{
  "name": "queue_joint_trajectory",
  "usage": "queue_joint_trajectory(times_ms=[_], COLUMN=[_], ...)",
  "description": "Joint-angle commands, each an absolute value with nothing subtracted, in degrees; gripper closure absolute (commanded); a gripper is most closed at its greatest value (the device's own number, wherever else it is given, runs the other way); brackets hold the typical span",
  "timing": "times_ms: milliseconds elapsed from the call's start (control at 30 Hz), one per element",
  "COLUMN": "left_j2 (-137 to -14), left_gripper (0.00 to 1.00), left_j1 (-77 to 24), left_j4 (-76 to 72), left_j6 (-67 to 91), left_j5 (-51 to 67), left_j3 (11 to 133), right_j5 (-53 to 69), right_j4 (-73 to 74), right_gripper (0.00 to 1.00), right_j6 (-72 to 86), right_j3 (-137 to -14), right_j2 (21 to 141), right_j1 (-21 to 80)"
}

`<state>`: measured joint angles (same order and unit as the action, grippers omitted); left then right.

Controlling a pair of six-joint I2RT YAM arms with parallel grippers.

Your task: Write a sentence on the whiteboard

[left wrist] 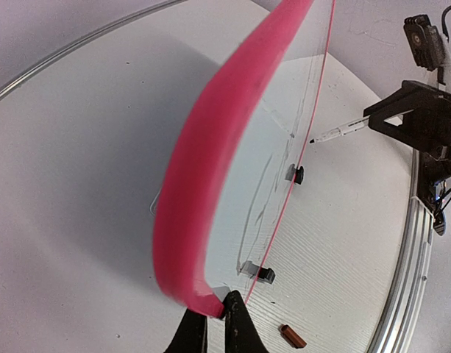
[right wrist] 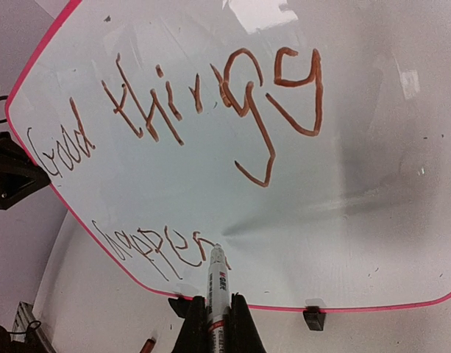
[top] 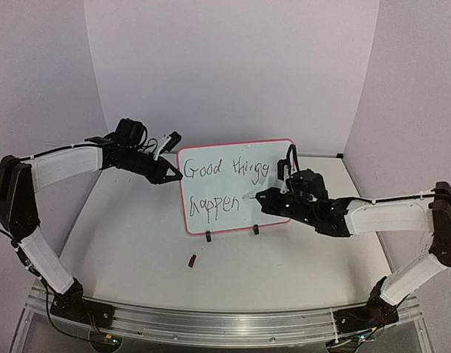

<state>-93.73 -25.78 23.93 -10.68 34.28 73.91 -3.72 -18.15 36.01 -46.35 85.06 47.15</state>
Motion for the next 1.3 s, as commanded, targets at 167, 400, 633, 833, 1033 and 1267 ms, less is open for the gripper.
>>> queue_joint_trajectory(times_ms=[167, 400, 633, 833, 1033, 1267], left_j2=[-95.7, -95.7, -95.8, -95.8, -95.9, -95.9], left_gripper=[1.00, 1.00, 1.00, 1.00, 1.00, 1.00], left_j1=[-27.9, -27.8, -27.9, -27.9, -27.9, -27.9], left_j4=[27.1, 27.1, 27.1, 27.1, 27.1, 27.1], left_j6=[-13.0, -13.1, -13.2, -13.1, -13.1, -13.1], left_j5=[30.0, 30.0, 30.0, 30.0, 30.0, 30.0], left_j3=[73.8, 73.8, 73.8, 73.8, 73.8, 73.9], right_j5=[-2.8, -2.6, -2.7, -2.3, -2.0, -1.0], right_j4=[-18.8, -19.2, -19.0, -18.7, -17.9, -18.1], right_gripper=[1.00, 1.00, 1.00, 1.00, 1.00, 1.00], right_j6=[35.2, 35.1, 36.4, 38.1, 38.4, 37.5], right_j3=[-48.6, -49.6, -48.5, -46.3, -46.2, -46.5], right_j2=[86.6, 88.2, 88.6, 89.3, 89.8, 88.0], right_j1=[46.5, 46.0, 46.0, 46.0, 46.0, 45.9])
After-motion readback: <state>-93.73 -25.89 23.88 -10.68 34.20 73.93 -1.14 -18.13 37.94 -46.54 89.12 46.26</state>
